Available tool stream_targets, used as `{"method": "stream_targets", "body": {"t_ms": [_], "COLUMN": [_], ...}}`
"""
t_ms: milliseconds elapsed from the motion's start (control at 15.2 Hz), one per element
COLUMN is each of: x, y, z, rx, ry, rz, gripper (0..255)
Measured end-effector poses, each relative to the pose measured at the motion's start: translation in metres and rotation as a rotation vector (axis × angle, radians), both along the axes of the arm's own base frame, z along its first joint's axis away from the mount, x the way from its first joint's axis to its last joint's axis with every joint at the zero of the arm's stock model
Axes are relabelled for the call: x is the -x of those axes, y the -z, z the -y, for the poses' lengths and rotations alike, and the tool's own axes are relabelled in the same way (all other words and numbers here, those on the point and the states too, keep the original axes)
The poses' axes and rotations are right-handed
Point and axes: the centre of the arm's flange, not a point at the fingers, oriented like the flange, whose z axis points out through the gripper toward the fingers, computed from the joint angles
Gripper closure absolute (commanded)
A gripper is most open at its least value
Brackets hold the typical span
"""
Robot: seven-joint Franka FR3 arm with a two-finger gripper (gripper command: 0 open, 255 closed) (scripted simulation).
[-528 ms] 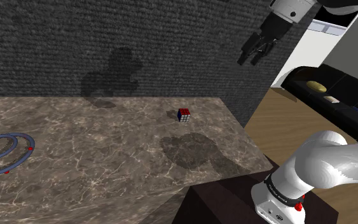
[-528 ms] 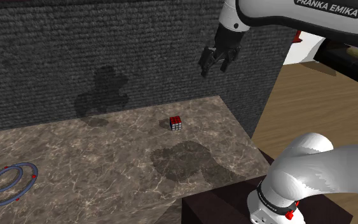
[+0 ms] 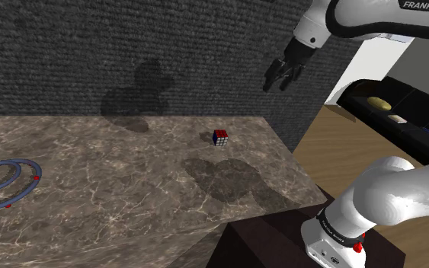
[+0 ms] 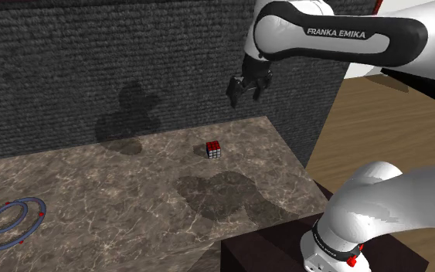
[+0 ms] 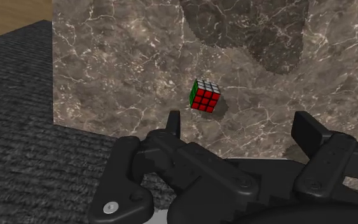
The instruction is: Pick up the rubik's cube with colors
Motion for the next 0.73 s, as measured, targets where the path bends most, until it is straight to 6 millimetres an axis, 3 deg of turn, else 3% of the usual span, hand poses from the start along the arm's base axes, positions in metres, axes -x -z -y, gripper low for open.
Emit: {"method": "stream_targets", "body": {"t_ms": [726], "x": [-0.088], "y": [0.117], "z": [-0.006], "rx": [0.024], "ry": [0.039], "rz": [-0.071], "gripper": [0]}}
